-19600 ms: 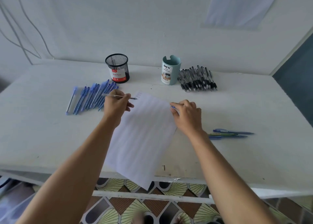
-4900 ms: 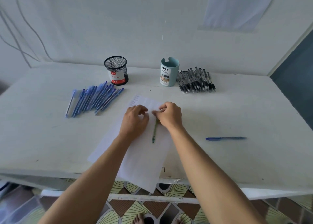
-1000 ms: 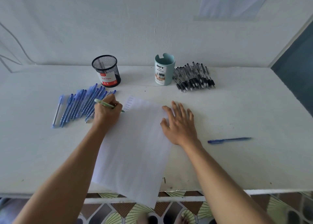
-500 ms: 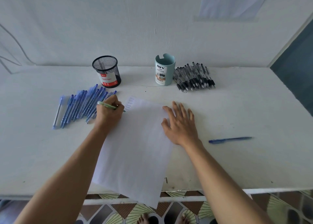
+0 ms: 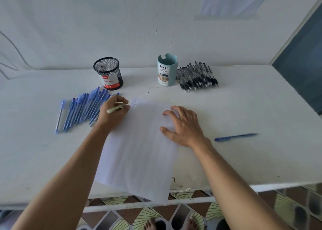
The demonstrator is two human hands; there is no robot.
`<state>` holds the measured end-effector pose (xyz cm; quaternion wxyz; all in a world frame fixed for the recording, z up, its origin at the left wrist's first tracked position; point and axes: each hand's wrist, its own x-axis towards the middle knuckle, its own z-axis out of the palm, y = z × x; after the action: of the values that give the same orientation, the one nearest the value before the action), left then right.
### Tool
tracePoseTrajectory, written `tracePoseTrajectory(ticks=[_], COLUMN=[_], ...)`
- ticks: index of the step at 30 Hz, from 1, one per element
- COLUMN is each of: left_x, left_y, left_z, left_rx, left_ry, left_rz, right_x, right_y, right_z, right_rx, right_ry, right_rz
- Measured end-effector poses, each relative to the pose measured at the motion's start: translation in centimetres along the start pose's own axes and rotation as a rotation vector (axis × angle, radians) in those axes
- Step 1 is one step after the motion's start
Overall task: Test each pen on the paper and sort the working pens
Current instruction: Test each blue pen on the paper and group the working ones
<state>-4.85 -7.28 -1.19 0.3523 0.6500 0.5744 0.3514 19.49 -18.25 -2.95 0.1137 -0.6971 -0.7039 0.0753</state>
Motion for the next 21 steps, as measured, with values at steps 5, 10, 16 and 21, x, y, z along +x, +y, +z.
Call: tracePoseTrajectory(ticks=[5,10,16,21], left_x=[-1.8,-4.7,-11.5,-19.4], left_y=[1.4,5.2,10.6,14.7], left_z=[0.7,3.3,8.0,14.0], left_rx=[0.128,-0.042,-0.184,-0.209], left_ry=[0.008,-0.041,-0.198,-0.371], left_rz=[0.196,0.204,0.282,0.292], right_x=[-0.2,-2.9,-9.9,-19.4], right_y=[0.0,0.1,3.5,8.8], right_z=[-0.3,-1.9,-5.0,-6.6], right_rx=[0.097,0.437,0.797,0.847], right_ry=[-0.026,0.186,0.343,0.477], right_rz=[0.018,0.056,0.185,0.259])
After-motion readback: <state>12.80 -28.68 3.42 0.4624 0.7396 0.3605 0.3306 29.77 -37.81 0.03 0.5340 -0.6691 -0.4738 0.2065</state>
